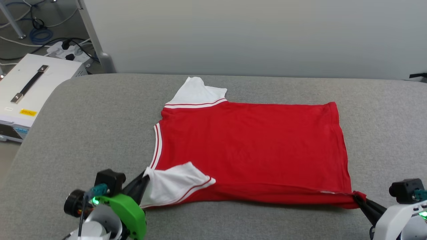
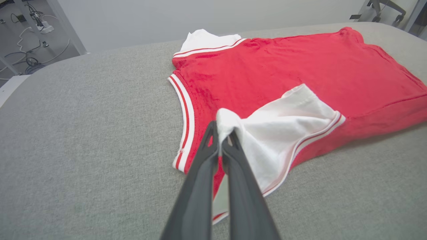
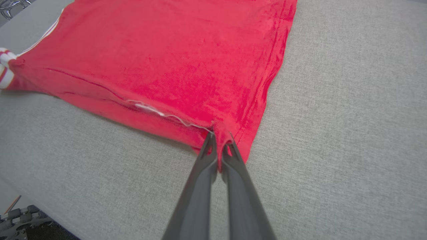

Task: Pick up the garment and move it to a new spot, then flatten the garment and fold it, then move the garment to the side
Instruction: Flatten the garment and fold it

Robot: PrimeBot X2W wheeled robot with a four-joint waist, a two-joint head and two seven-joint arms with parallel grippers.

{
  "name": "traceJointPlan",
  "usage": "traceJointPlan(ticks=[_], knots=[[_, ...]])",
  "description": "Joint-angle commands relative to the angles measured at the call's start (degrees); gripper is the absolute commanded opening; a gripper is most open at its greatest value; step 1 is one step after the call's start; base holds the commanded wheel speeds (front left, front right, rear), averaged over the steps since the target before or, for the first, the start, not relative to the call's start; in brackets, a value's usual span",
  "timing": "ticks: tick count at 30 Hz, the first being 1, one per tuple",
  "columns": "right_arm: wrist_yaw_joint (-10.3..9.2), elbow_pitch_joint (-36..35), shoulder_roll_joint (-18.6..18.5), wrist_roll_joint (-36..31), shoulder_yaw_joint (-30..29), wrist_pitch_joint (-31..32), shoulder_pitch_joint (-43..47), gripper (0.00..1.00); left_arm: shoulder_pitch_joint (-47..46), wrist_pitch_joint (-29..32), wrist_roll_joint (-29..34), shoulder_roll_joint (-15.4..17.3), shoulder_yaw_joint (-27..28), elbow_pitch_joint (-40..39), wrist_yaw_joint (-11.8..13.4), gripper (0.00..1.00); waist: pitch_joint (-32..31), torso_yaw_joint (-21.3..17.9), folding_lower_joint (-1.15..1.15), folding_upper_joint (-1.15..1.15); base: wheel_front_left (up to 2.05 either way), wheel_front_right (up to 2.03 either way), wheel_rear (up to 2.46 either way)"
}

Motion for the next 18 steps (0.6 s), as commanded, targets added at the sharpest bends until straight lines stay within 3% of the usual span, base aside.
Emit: traceJointPlan(ticks=[1,9,18], knots=[[-0.03,-0.3,0.3,-0.2,-0.6,1.1,-1.7,0.0,-2.9,0.2,0.3,-0.1,-0.1,1.4,-0.7,0.0,1.4,-1.0,0.0,0.0,0.0,0.0,0.0],[-0.03,1.6,1.6,-1.1,0.4,3.8,-9.9,0.0,-15.2,0.4,1.0,-0.7,-2.4,10.9,-3.2,0.0,8.1,-3.1,0.0,0.0,0.0,0.0,0.0],[-0.03,8.4,2.6,-1.1,4.7,3.5,-21.0,0.0,-24.4,-1.5,0.4,-1.5,-6.1,21.4,-3.8,0.0,14.2,-4.1,0.0,0.0,0.0,0.0,0.0]])
